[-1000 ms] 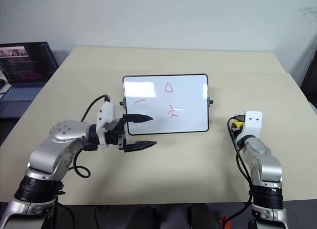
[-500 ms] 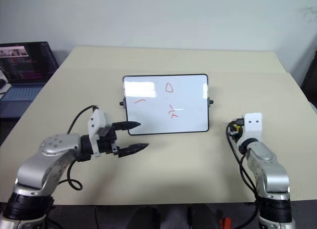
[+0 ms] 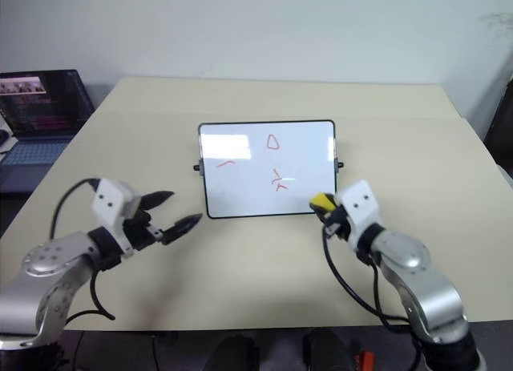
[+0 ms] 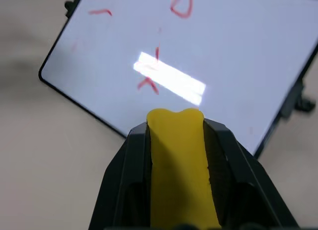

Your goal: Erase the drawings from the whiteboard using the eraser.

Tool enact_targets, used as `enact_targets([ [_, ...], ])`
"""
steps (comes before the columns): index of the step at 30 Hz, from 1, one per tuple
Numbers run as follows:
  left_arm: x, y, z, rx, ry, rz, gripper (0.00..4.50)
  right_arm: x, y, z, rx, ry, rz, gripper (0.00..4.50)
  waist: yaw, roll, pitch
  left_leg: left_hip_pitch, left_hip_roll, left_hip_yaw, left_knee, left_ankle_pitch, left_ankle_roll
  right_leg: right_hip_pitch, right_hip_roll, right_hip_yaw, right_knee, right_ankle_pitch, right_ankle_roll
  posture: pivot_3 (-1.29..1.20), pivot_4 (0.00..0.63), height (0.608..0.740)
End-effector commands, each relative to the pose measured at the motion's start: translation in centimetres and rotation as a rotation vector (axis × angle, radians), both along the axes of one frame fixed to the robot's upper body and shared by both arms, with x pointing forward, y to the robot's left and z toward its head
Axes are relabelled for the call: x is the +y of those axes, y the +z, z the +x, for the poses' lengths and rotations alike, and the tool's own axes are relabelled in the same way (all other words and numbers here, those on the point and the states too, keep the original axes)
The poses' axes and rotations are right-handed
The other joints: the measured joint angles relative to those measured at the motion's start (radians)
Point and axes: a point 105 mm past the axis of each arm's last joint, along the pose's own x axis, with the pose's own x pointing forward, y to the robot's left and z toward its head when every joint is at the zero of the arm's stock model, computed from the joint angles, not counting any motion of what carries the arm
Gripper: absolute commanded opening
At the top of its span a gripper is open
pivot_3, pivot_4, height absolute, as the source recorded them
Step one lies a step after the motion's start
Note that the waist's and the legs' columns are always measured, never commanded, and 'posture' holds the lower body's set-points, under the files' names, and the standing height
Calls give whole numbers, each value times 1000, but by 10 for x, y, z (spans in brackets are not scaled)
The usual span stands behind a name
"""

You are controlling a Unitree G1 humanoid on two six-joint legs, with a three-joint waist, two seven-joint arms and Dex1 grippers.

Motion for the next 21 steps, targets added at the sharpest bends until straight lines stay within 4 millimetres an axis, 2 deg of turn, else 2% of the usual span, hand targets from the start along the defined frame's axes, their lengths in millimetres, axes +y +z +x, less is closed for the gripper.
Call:
enact_targets([
  [1, 7, 7, -1, -40, 50, 29, 4500, 24, 14, 7, -98, 88, -51, 1142, 0, 0, 0, 0, 0, 0, 0, 0, 0, 0, 0, 0, 0, 0, 0, 0, 150, 740],
  [5, 9, 10, 2, -53, 77, 19, 4500, 57, 20, 16, -150, 208, -96, 1141, 1, 0, 0, -1, 1, 0, 0, 0, 0, -1, 0, -1, 0, 3, -5, 0, 150, 740],
  [8, 5, 11, 3, -54, 57, 15, 4500, 80, 24, 30, -216, 259, -180, 1141, 0, -1, 0, -2, 1, 0, 0, 0, 0, -1, 0, -1, 0, 3, -5, 0, 150, 740],
  [12, 1, 10, 0, -42, 7, 30, 4500, 107, 38, 50, -300, 284, -244, 1140, 0, -1, 0, -2, 1, 0, 0, 0, 0, -1, -1, -1, 0, 3, -5, 0, 150, 740],
  [21, -2, 19, 5, -69, -36, 43, 4500, 141, 53, 85, -393, 250, -319, 1140, 0, -1, 0, -3, 1, -1, -1, 0, 0, -2, -2, -1, 0, 3, -6, 0, 150, 740],
])
